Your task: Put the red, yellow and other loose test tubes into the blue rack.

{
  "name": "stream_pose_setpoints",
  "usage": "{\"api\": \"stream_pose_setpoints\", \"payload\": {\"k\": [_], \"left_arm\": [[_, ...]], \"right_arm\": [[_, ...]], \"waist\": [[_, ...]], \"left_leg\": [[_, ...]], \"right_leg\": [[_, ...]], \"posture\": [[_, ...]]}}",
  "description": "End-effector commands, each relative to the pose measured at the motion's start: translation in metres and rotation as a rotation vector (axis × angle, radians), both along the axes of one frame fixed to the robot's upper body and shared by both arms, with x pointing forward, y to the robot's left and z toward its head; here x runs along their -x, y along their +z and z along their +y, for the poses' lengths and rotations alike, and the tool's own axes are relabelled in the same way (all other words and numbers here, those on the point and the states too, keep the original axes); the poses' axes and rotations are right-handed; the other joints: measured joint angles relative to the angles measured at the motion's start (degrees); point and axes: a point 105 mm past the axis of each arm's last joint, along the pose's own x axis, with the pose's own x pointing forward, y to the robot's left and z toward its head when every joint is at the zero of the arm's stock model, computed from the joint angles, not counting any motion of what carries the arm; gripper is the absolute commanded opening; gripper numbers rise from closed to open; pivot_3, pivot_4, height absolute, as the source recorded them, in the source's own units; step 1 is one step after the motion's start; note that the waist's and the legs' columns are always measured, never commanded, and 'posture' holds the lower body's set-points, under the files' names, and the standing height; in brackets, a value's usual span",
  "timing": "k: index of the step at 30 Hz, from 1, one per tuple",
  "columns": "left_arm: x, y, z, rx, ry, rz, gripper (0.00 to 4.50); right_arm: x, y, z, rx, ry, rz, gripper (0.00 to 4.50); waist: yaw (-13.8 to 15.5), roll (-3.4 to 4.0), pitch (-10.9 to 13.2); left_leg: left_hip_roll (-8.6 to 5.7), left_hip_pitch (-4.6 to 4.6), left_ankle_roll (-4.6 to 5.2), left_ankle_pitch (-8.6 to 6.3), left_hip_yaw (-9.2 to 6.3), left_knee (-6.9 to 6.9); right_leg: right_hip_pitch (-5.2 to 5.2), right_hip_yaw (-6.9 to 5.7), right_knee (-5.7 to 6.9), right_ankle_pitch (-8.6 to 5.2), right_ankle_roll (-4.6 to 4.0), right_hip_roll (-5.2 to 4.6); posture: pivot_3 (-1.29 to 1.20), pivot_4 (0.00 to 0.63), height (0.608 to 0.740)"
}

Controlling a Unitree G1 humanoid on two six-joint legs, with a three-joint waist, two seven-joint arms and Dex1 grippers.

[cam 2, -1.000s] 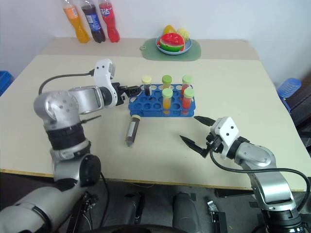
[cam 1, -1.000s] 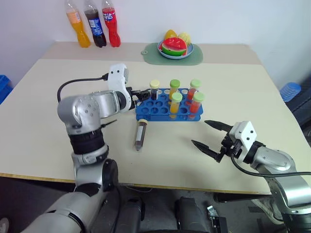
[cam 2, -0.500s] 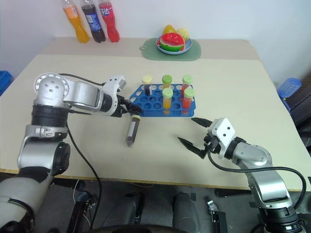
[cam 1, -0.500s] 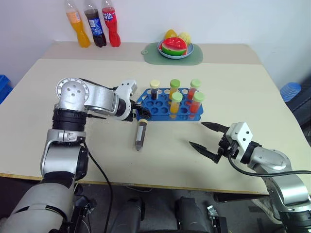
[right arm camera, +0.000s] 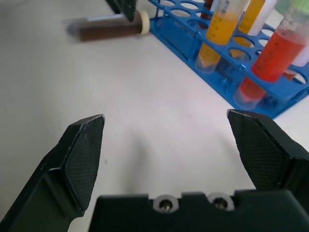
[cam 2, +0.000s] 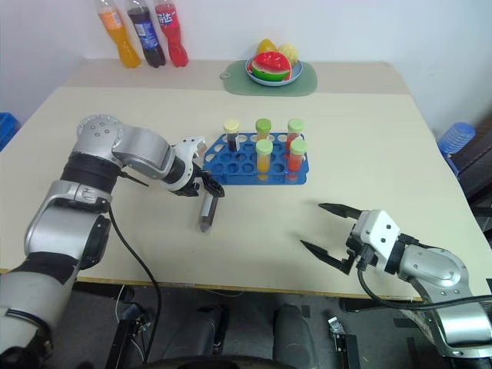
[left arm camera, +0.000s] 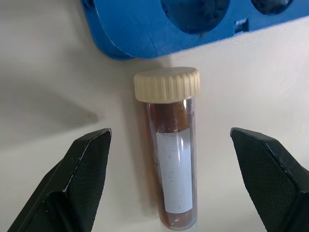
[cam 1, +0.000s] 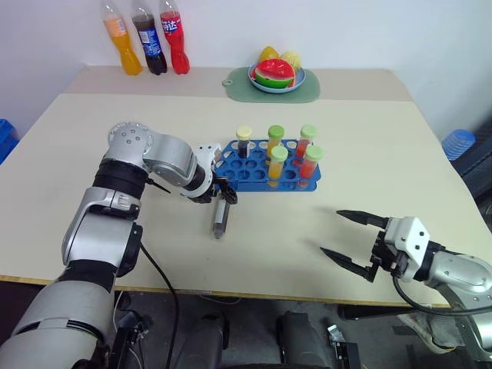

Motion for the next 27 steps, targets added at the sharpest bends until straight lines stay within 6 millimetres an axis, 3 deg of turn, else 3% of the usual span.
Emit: {"api": "stream_pose_setpoints", "payload": {"k": [1, 8, 17, 20, 25, 27], "left_arm": [[-0.002, 0.006, -0.007, -0.004, -0.007, 0.008, 4.1], [-0.004, 0.0, -0.014, -0.042, 0.013, 0.048, 4.1], [-0.003, -0.024, -0.013, -0.124, 0.059, 0.112, 4.1], [-0.002, -0.029, -0.016, -0.122, 0.065, 0.126, 3.26], [-0.003, -0.033, -0.012, -0.137, 0.086, 0.138, 0.85], [-0.003, -0.033, -0.011, -0.122, 0.09, 0.137, 0.76]], "right_arm": [[0.004, 0.016, 0.0, 0.003, 0.048, -0.077, 4.5], [0.004, 0.016, 0.001, 0.008, 0.094, -0.077, 4.5], [0.004, 0.011, 0.005, 0.0, 0.083, -0.063, 4.5], [0.005, 0.01, 0.005, -0.001, 0.078, -0.06, 4.5], [0.005, 0.011, 0.005, -0.004, 0.072, -0.057, 4.5], [0.004, 0.011, 0.004, -0.003, 0.07, -0.056, 4.5]], "waist": [[0.1, 0.0, 0.0], [0.1, -0.05, 0.0], [0.3, -0.06, -0.1], [0.3, -0.06, -0.2], [0.5, -0.07, -0.2], [0.6, -0.08, -0.2]], "left_leg": [[0.0, 0.0, 0.0, 0.0, 0.01, 0.0], [-0.03, 0.0, -0.04, 0.02, 0.05, 0.0], [-0.08, 0.1, -0.05, 0.03, 0.09, 0.01], [-0.13, 0.18, -0.03, 0.02, 0.09, 0.03], [-0.23, 0.18, -0.04, 0.02, 0.07, 0.04], [-0.3, 0.17, -0.04, 0.02, 0.05, 0.05]], "right_leg": [[0.0, 0.0, 0.0, 0.0, 0.0, 0.0], [0.0, 0.0, -0.01, -0.01, 0.02, 0.0], [0.17, -0.01, -0.02, -0.04, 0.07, -0.03], [0.28, 0.0, -0.03, -0.06, 0.13, -0.08], [0.31, -0.01, -0.03, -0.09, 0.23, -0.16], [0.33, -0.01, -0.03, -0.11, 0.26, -0.21]], "posture": [[0.0, 0.15, 0.74], [0.0, 0.15, 0.74], [0.0, 0.15, 0.74], [0.0, 0.15, 0.74], [0.0, 0.15, 0.74], [0.0, 0.15, 0.74]]}}
